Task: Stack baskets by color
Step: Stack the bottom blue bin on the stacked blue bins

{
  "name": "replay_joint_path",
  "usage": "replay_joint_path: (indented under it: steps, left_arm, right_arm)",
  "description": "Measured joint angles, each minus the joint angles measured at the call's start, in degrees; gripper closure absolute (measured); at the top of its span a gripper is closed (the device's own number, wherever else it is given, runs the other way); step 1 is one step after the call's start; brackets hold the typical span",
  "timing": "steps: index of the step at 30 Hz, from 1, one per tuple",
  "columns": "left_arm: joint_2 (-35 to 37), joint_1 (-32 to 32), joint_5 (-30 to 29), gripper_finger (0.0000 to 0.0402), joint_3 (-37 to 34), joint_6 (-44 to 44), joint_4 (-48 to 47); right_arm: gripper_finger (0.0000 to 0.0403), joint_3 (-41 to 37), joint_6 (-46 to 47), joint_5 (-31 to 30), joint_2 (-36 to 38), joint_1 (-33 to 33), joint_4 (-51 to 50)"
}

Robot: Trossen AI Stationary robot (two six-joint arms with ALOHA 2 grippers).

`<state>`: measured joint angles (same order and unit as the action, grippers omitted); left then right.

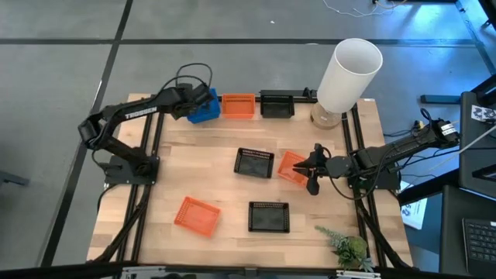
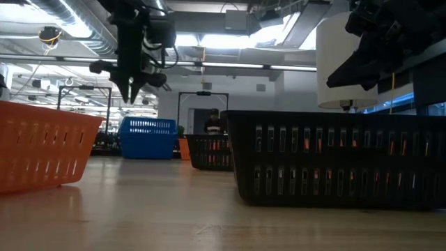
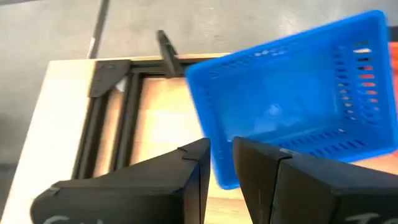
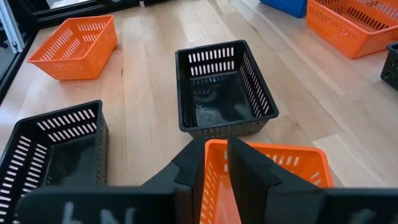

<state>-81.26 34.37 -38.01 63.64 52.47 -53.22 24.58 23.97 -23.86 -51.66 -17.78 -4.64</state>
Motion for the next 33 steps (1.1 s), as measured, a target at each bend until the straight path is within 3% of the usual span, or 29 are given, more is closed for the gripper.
replay_joint_path:
  steps: [5,13,33]
  left_arm:
    - [-0.09,0.87,-0.79,0.0340,-1.54,1.43,0.59]
    - [-0.33,3.19,1.38,0.0340,-10.76,4.46,9.84]
    - [-0.04,5.53,2.53,0.0340,-11.08,3.90,13.94]
  right_arm:
    - [0.0333,0.00,0.57,0.05,0.00,0.00,0.00]
    - [0.0333,0.00,1.42,1.17,0.02,0.00,0.04]
    - [0.0333,0.00,1.36,1.07,0.02,0.00,0.04]
